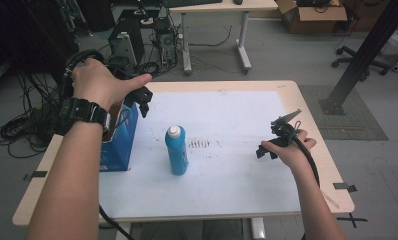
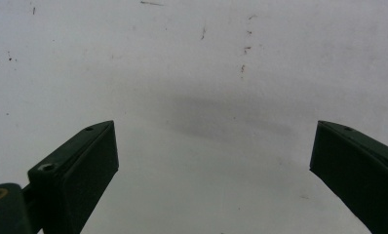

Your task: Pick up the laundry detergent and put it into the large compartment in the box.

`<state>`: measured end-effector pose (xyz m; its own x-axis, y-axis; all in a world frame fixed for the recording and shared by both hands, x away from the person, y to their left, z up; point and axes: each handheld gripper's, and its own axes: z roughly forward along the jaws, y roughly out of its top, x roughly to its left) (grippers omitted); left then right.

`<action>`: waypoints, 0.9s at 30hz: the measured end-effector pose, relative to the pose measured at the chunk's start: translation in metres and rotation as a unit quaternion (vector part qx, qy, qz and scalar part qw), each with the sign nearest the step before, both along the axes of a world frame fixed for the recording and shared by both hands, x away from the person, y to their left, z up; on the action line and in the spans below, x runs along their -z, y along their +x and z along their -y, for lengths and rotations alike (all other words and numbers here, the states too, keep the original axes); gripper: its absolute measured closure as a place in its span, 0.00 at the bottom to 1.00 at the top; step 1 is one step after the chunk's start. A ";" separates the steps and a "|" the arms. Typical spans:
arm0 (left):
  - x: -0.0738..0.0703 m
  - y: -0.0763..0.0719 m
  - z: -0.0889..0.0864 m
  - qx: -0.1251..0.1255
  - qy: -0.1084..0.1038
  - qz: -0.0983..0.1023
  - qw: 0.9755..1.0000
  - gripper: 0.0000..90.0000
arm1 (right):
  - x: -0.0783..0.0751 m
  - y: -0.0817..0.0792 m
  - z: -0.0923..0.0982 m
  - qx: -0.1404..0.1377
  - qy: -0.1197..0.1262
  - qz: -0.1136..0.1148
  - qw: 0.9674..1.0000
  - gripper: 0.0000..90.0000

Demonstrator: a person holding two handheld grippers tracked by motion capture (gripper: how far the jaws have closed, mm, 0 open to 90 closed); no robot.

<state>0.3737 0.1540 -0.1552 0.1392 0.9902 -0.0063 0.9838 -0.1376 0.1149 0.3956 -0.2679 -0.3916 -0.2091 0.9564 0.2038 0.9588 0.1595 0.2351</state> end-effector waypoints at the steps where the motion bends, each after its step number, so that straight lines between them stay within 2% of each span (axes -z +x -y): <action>1: 0.000 0.000 0.000 0.000 0.000 0.000 1.000 0.04 | -0.001 -0.001 0.000 0.001 0.000 0.000 1.000 0.04; 15: -0.003 0.002 0.004 -0.005 -0.001 0.006 1.000 0.04 | -0.004 -0.002 0.002 -0.003 -0.003 -0.001 1.000 0.04; 27: 0.001 0.001 0.019 -0.014 -0.005 0.008 1.000 0.05 | -0.002 -0.002 0.004 -0.005 0.001 0.002 1.000 0.04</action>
<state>0.3749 0.1347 -0.1566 0.1117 0.9936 -0.0144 0.9853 -0.1089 0.1318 0.3941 -0.2718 -0.3899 -0.2197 0.9539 0.2044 0.9560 0.1688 0.2400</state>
